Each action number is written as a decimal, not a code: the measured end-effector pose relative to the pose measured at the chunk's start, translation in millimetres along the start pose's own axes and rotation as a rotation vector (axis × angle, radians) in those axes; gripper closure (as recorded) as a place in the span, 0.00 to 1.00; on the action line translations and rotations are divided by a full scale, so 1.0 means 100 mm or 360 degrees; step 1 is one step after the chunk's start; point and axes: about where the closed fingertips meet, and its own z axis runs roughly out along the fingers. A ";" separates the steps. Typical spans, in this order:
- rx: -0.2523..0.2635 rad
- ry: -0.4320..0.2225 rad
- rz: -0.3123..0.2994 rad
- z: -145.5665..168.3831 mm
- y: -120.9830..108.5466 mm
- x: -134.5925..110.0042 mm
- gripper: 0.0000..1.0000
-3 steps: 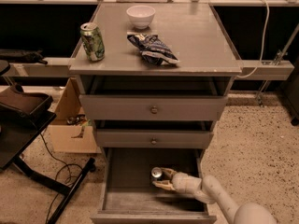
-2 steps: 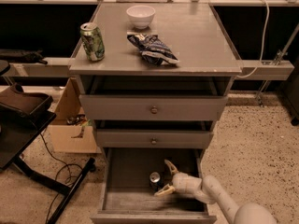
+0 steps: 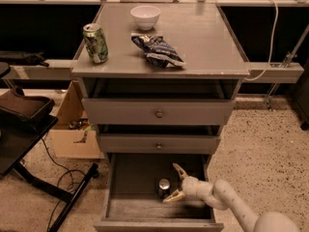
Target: Place pepsi can into bottom drawer
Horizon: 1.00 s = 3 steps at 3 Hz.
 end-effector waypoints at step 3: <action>-0.0195 0.0377 -0.0193 -1.74 0.55 -1.38 0.00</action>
Offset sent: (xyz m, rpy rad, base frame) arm -0.1332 -0.1577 0.2041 -0.2838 -0.0809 0.2116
